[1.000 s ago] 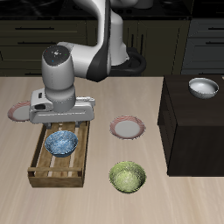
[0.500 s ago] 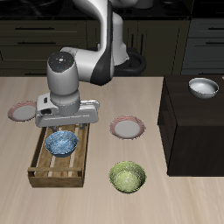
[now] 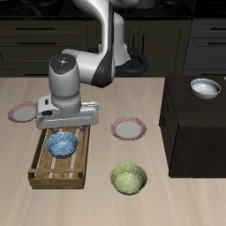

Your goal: Stack the blue bowl on the green bowl

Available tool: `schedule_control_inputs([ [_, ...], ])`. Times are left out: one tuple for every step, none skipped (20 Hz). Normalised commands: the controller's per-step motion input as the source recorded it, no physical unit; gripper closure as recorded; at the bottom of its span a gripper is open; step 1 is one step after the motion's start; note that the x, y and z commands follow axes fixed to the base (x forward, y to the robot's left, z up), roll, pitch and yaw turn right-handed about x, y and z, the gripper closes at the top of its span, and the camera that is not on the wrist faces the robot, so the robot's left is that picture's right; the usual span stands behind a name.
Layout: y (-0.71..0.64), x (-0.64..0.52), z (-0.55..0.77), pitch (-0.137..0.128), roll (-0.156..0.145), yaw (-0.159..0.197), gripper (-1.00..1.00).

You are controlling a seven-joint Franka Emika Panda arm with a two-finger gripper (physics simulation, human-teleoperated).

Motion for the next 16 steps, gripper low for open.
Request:
schedule_control_inputs([
  [-0.11,0.05,-0.19,-0.029,-0.137,0.046,-1.0],
  [-0.02,-0.02,-0.29,0.07,0.07,-0.013,-1.0],
  [-0.04,0.08,-0.2,0.026,-0.04,-0.007,-1.0],
  [-0.14,0.01,-0.17,0.007,-0.068,-0.008,-1.0],
  [0.1,0.09,-0.16,0.043,0.057,-0.001,-1.0],
  [0.01,0.06,-0.15,0.013,-0.052,0.014,-1.0],
  [0.08,0.03,-0.16,0.026,0.004,0.001,-1.0],
  [0.04,0.07,-0.12,-0.004,-0.004,0.026,-1.0],
  [0.04,0.08,-0.13,0.009,-0.044,0.0,-1.0],
  [0.06,0.06,-0.17,0.032,0.013,-0.004,-1.0],
  [-0.08,0.09,-0.23,0.047,-0.036,-0.002,-1.0],
  [0.04,0.05,-0.01,-0.004,-0.033,0.003,-1.0],
  [0.15,-0.01,-0.36,0.052,0.08,-0.034,-1.0],
  [0.01,-0.03,-0.3,0.037,-0.034,0.019,-1.0],
  [0.08,0.06,-0.3,0.055,0.028,0.021,-1.0],
  [-0.07,0.11,-0.63,0.136,-0.04,-0.02,-1.0],
])
